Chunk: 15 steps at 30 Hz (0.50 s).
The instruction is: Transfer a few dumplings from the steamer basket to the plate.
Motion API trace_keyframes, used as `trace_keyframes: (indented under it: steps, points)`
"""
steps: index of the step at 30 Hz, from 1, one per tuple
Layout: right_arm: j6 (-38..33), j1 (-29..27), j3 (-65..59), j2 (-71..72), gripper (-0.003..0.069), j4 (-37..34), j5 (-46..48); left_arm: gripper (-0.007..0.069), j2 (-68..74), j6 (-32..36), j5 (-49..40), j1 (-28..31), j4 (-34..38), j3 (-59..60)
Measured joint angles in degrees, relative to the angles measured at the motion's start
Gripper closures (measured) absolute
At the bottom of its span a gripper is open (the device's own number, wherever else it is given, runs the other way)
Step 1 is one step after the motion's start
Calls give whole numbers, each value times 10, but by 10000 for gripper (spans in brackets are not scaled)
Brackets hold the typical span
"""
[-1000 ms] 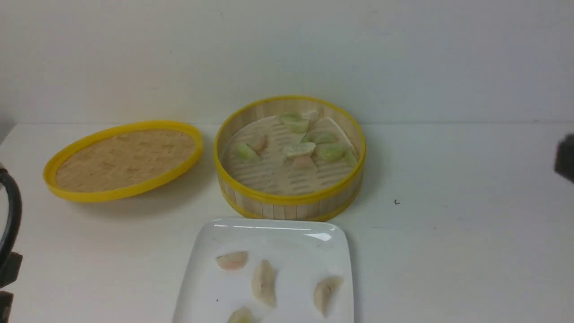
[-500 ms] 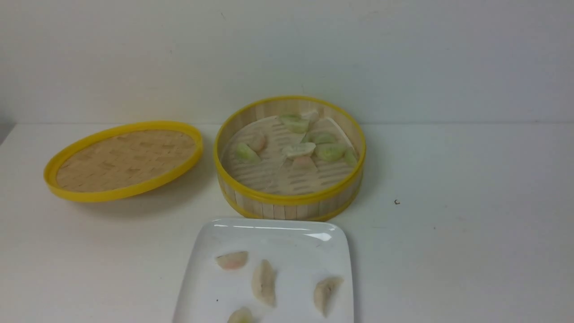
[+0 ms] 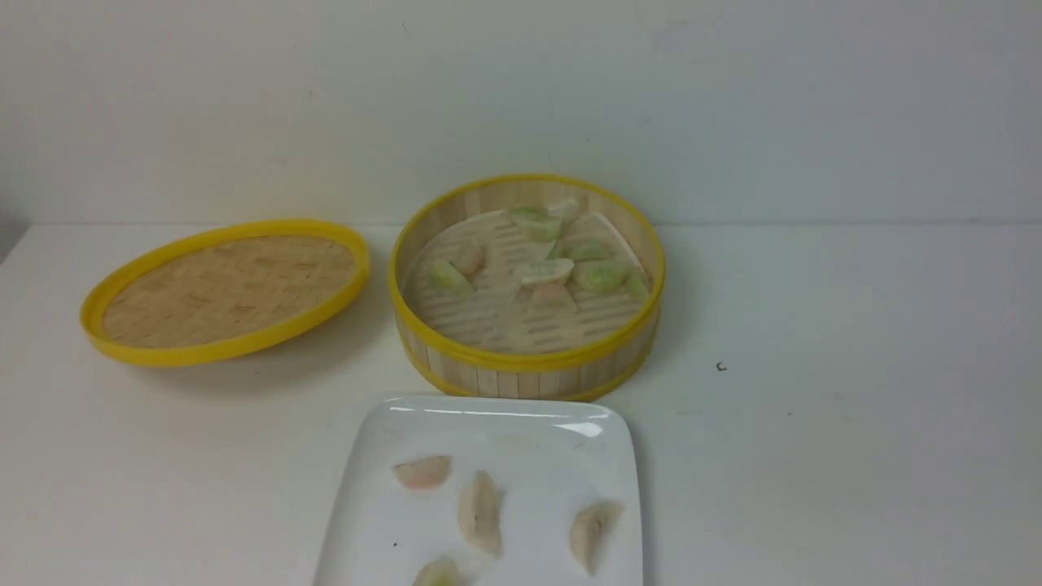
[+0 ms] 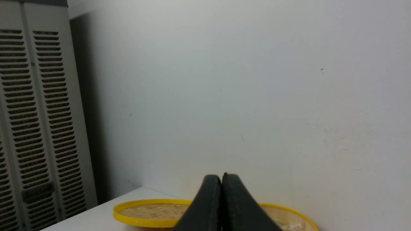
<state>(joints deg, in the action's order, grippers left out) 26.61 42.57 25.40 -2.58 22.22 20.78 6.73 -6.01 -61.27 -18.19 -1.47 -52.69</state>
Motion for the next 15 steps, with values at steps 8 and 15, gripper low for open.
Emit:
trace_keyframes:
  steps: [8,15]
  points:
    - [0,0,0,0,673,0,0,631,-1,0,-11,0,1,0]
    - [0,0,0,0,673,0,0,631,-1,0,-9,0,0,2]
